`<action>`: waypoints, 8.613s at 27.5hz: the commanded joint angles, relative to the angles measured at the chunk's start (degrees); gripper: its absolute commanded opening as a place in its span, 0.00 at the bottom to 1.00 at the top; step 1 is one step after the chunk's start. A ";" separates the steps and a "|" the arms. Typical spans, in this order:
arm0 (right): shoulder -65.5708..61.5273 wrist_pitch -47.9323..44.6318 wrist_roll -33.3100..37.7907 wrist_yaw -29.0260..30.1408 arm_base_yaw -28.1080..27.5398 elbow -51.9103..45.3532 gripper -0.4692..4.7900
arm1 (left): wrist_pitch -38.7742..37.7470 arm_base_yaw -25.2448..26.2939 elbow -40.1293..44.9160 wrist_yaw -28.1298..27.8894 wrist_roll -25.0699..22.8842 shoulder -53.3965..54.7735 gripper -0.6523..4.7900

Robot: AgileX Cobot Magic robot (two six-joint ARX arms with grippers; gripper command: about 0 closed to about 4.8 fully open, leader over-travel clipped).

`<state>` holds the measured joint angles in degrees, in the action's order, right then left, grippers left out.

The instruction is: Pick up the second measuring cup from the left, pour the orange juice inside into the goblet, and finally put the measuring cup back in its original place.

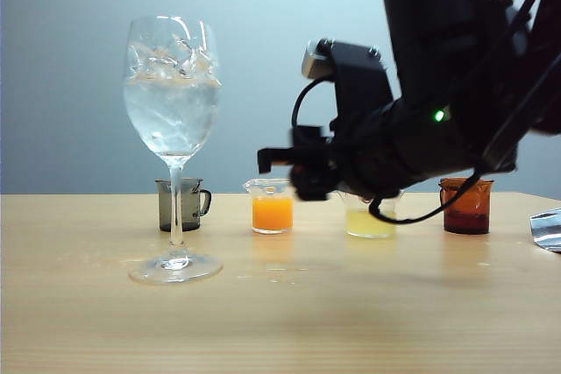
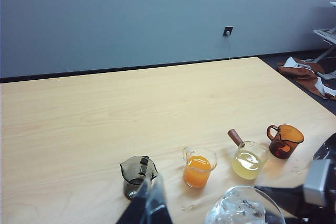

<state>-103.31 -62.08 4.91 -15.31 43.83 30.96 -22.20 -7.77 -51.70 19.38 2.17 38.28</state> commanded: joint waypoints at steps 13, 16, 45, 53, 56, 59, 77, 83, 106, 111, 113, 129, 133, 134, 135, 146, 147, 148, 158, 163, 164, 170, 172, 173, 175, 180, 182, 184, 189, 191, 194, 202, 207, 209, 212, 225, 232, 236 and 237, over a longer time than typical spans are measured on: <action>-9.38 -1.18 1.90 -0.42 -0.15 8.63 0.88 | 0.28 -0.02 -0.35 2.54 0.04 -0.07 0.11; -10.73 -1.22 2.23 -0.42 -0.17 9.86 0.88 | 0.44 -0.02 -0.35 2.54 0.04 -0.09 0.11; -18.60 3.04 3.48 -1.68 -1.95 21.38 0.82 | 0.44 -0.02 -0.37 2.58 0.04 -0.09 0.11; -20.68 3.21 4.48 -1.73 -2.01 22.80 0.82 | 0.42 -0.02 -0.37 2.97 0.04 -0.09 0.11; -20.68 3.23 4.52 -2.75 -1.99 22.93 0.82 | 0.44 -0.02 -0.37 2.95 0.04 -0.09 0.11; -20.68 3.52 4.52 -4.24 -2.03 23.26 0.82 | 0.42 -0.02 -0.37 2.97 0.04 -0.09 0.11; -22.10 3.56 5.60 -4.02 -2.27 23.96 0.82 | 0.44 -0.02 -0.37 4.02 0.04 -0.09 0.11; -22.21 3.54 5.57 -4.02 -2.36 23.96 0.82 | 0.42 -0.02 -0.37 4.02 0.04 -0.11 0.11; -23.06 6.67 5.35 -1.79 -3.06 27.91 0.82 | -12.87 -0.02 -1.64 11.34 -9.03 -0.07 0.11; -24.74 6.67 5.38 -1.49 -3.08 30.16 0.82 | -12.85 -0.02 -1.64 11.37 -9.05 -0.07 0.11; -25.35 6.60 5.38 -1.46 -3.08 30.73 0.82 | -12.85 -0.02 -1.64 11.39 -9.05 -0.07 0.11; -25.90 6.60 3.58 7.98 -5.79 30.69 0.77 | -11.43 0.00 -1.64 11.34 -9.03 -0.07 0.11; -25.90 6.60 3.61 8.15 -5.79 30.67 0.76 | -11.39 -0.02 -1.64 11.34 -9.03 -0.07 0.11; -25.90 6.60 3.58 8.59 -5.79 30.67 0.76 | -11.39 0.00 -1.64 11.37 -9.03 -0.07 0.11; -25.90 6.62 3.58 9.40 -5.79 30.67 0.67 | -11.39 0.00 -1.64 11.34 -9.03 -0.07 0.11; -25.90 6.62 3.19 9.53 -5.79 30.67 0.70 | -11.39 -0.02 -1.64 11.37 -9.01 -0.07 0.11; -25.90 6.62 2.69 9.55 -5.79 30.67 0.71 | -11.39 0.00 -1.64 11.39 -9.01 -0.07 0.11; -25.90 6.62 1.95 10.25 -5.81 30.67 0.71 | -11.39 0.00 -1.64 11.39 -9.01 -0.07 0.11; -25.90 6.60 0.81 14.32 -5.84 30.67 0.71 | -11.39 -0.02 -1.64 11.50 -8.81 -0.11 0.11; -25.90 6.64 0.81 14.40 -5.84 30.67 0.57 | -11.39 -0.02 -1.64 11.50 -8.81 -0.11 0.11; -25.90 6.64 0.81 14.43 -5.84 30.67 0.48 | -11.41 -0.02 -1.64 11.50 -8.81 -0.11 0.11; -25.88 6.56 0.81 14.38 -5.84 30.73 0.35 | -11.41 -0.02 -1.64 11.50 -8.83 -0.11 0.11; -25.86 6.56 0.81 14.40 -5.84 30.75 0.28 | -11.41 0.00 -1.64 11.50 -8.83 -0.11 0.11; -25.86 6.56 0.81 14.38 -5.84 30.75 0.28 | -11.41 0.00 -1.64 11.50 -8.83 -0.11 0.11; -25.81 6.56 0.81 14.38 -5.84 30.75 0.28 | -11.41 0.00 -1.64 11.50 -8.83 -0.11 0.11; -24.59 6.58 0.81 14.34 -5.84 30.75 0.28 | -11.41 -0.02 -1.64 11.47 -8.83 -0.11 0.11; -23.76 6.64 0.83 14.01 -5.84 30.75 0.28 | -11.39 0.00 -1.64 11.47 -8.83 -0.11 0.11; -23.30 6.75 0.81 13.99 -5.84 30.75 0.28 | -11.39 0.00 -1.64 11.47 -8.83 -0.11 0.11; -22.43 7.04 0.83 13.99 -5.84 30.71 0.28 | -11.37 0.00 -1.64 11.47 -8.85 -0.11 0.11; -21.81 7.30 0.83 13.99 -5.84 30.71 0.28 | -11.37 0.00 -1.64 11.47 -8.85 -0.11 0.11; -20.35 9.38 0.81 13.99 -5.86 30.71 0.28 | -11.37 0.00 -1.64 11.47 -8.85 -0.11 0.11; -17.75 10.10 0.59 13.99 -5.90 30.69 0.28 | -11.02 0.00 -1.64 11.47 -8.85 -0.11 0.11; -15.65 10.80 -0.87 13.99 -5.97 30.64 0.27 | -10.69 0.00 -1.64 11.45 -8.83 -0.11 0.11; -14.97 11.30 -0.90 13.99 -5.97 30.62 0.27 | -10.56 0.00 -1.64 11.45 -8.83 -0.11 0.11; -13.81 11.54 -0.90 13.94 -6.01 30.60 0.27 | -10.19 0.00 -1.66 11.45 -8.83 -0.11 0.11; -1.90 23.17 -1.05 13.99 -9.33 30.58 0.25 | -9.81 0.00 -1.86 11.47 -8.83 -0.11 0.11; 7.85 35.95 -2.08 13.99 -9.51 30.58 0.18 | -7.43 0.00 -1.86 11.47 -8.59 -0.11 0.11; 12.83 42.42 -2.38 14.01 -9.51 30.58 0.18 | -7.28 0.00 -1.86 11.50 -7.67 -0.11 0.11; 13.84 43.56 -2.40 13.99 -9.51 30.58 0.18 | -7.26 0.00 -1.86 11.50 -7.69 -0.11 0.11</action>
<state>-91.18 -20.10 2.85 -1.43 34.28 61.34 -30.55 -7.75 -53.32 30.63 -5.74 38.28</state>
